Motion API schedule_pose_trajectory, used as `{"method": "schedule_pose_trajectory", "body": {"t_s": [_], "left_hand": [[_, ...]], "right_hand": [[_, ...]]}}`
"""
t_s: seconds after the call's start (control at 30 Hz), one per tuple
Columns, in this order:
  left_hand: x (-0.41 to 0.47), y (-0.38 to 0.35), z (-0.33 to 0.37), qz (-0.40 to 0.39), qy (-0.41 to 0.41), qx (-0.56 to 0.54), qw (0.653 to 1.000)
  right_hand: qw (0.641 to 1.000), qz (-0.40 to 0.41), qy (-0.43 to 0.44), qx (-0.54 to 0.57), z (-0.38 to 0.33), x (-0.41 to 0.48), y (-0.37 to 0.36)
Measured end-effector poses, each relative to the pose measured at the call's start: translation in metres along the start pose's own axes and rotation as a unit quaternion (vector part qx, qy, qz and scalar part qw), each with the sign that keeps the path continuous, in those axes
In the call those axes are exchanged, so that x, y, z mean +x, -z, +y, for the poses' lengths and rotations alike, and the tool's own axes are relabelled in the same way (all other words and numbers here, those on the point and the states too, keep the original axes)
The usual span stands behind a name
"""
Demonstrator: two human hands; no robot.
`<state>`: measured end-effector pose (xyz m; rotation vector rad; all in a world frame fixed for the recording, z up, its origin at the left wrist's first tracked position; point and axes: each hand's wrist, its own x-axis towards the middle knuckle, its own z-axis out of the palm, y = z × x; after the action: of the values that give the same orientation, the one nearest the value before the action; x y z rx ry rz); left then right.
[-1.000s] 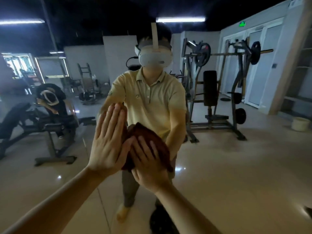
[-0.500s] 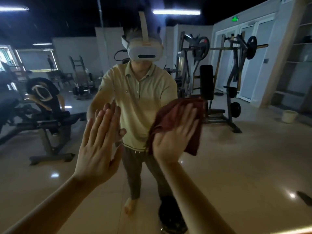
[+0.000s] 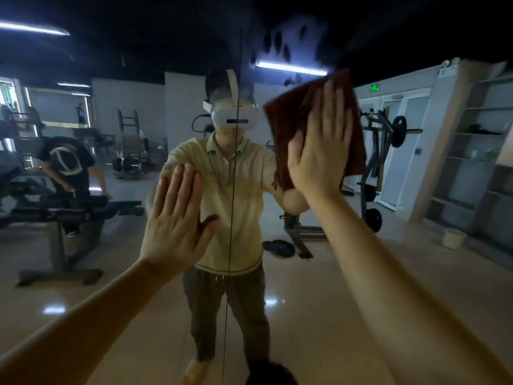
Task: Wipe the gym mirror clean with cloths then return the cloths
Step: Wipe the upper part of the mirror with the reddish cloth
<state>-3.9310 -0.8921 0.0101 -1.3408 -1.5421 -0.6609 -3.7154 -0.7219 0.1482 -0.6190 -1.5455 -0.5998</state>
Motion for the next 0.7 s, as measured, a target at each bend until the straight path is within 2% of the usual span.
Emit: {"method": "schedule_pose_trajectory", "body": {"t_s": [0.07,0.13,0.2,0.27,0.33,0.4,0.5,0.6,0.7], "left_hand": [[-0.002,0.003,-0.004,-0.004,-0.009,0.003,1.000],[-0.003,0.009,-0.007,0.005,-0.021,-0.004,1.000],[0.010,0.022,-0.012,0.037,-0.041,-0.011,0.998],[0.037,0.038,-0.018,0.069,-0.061,0.001,0.996],[0.074,0.054,-0.023,0.077,-0.056,0.018,0.995],[0.111,0.066,-0.026,0.063,-0.048,0.039,0.996],[0.157,0.076,-0.038,0.092,-0.039,0.064,0.993],[0.193,0.085,-0.058,0.134,-0.023,0.079,0.987],[0.212,0.088,-0.070,0.139,-0.007,0.077,0.987]], "right_hand": [[0.993,0.050,-0.102,-0.009,-0.017,0.033,-0.002],[0.992,0.044,-0.116,-0.002,-0.042,0.012,-0.006],[0.999,-0.033,-0.022,0.017,-0.066,-0.045,-0.005],[0.989,-0.116,0.096,0.009,-0.067,-0.097,0.002],[0.977,-0.127,0.171,0.006,-0.049,-0.097,0.004],[0.975,-0.107,0.192,-0.010,-0.035,-0.049,0.005],[0.988,-0.042,0.146,-0.039,-0.019,0.072,0.003],[0.998,0.010,0.050,-0.044,-0.011,0.181,0.013],[0.997,0.055,-0.047,-0.028,-0.029,0.195,0.012]]}}
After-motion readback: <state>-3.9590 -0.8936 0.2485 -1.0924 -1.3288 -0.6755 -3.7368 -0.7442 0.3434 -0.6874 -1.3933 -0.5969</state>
